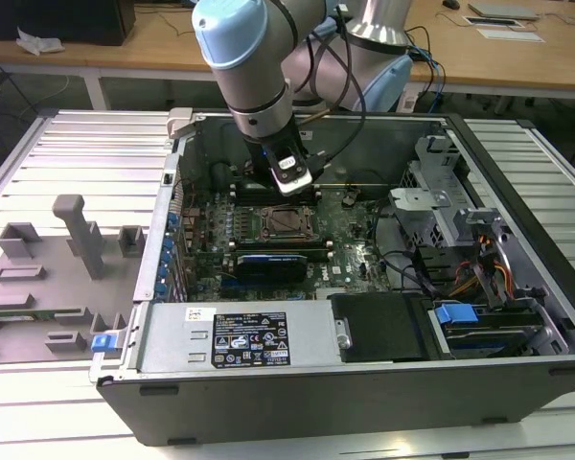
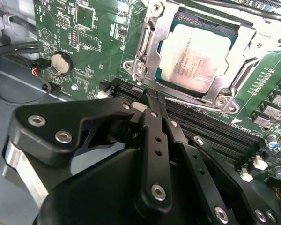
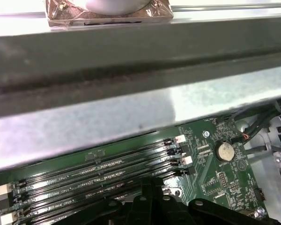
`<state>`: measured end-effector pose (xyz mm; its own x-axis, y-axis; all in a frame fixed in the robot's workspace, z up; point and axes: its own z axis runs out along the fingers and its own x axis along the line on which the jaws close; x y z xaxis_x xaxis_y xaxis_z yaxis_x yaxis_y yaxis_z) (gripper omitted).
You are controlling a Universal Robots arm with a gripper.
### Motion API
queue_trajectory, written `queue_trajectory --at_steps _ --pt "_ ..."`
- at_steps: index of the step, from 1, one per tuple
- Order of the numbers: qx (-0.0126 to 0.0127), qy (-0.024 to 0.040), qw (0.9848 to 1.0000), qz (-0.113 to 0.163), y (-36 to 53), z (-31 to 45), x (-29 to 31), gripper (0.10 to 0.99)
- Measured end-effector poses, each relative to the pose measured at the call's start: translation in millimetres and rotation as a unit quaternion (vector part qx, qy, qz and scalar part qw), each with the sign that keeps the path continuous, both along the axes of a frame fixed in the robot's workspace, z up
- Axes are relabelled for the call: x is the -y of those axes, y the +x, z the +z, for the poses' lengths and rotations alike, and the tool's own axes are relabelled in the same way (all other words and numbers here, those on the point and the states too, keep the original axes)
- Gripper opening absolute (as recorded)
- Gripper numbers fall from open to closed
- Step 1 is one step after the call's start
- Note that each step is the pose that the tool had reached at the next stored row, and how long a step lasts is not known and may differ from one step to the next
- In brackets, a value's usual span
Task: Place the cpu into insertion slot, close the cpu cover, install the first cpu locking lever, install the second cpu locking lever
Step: 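Install the first cpu locking lever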
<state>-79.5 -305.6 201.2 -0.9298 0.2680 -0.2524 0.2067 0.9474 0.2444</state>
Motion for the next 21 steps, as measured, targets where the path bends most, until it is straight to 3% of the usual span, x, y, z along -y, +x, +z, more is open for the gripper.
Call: queue_trajectory --at_steps 8,21 --pt "0.0001 0.0014 1.0 0.0 -0.3 -1.1 -3.3 0.106" --pt "0.0014 0.0014 1.0 0.0 -0.8 -7.5 -1.7 0.106"
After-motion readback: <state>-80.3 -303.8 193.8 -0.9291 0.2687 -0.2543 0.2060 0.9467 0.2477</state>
